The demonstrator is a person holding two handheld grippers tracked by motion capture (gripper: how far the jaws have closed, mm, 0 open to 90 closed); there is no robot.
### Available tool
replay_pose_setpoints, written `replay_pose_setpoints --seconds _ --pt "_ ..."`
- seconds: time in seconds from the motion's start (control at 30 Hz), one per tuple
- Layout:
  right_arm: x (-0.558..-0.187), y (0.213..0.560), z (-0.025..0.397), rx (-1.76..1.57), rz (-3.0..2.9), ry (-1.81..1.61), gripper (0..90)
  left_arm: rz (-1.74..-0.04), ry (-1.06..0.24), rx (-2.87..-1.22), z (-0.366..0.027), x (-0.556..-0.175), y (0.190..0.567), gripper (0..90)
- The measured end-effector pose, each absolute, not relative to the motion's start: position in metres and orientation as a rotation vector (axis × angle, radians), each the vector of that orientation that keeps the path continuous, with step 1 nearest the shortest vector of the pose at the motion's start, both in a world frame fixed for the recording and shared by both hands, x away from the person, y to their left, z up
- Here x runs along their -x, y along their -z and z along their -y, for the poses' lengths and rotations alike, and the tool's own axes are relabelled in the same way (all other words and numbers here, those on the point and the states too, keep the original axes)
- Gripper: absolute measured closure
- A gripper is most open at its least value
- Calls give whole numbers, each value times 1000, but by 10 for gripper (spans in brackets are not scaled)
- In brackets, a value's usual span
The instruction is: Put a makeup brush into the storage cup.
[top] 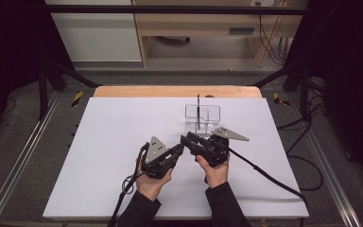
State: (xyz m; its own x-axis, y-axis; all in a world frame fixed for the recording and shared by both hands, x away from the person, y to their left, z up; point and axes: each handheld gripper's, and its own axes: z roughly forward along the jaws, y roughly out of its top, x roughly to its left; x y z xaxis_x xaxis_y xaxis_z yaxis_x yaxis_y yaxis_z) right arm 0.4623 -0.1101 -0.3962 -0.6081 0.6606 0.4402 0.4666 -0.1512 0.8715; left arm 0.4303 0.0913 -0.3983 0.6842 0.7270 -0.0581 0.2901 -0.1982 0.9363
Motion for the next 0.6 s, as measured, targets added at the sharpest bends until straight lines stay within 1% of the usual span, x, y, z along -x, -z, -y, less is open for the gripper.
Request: replay_pose_setpoints --seconds 0.6 --pt "-463 397 109 -1331 -1950 -1911 758 -817 -495 -1761 -92 -429 397 833"
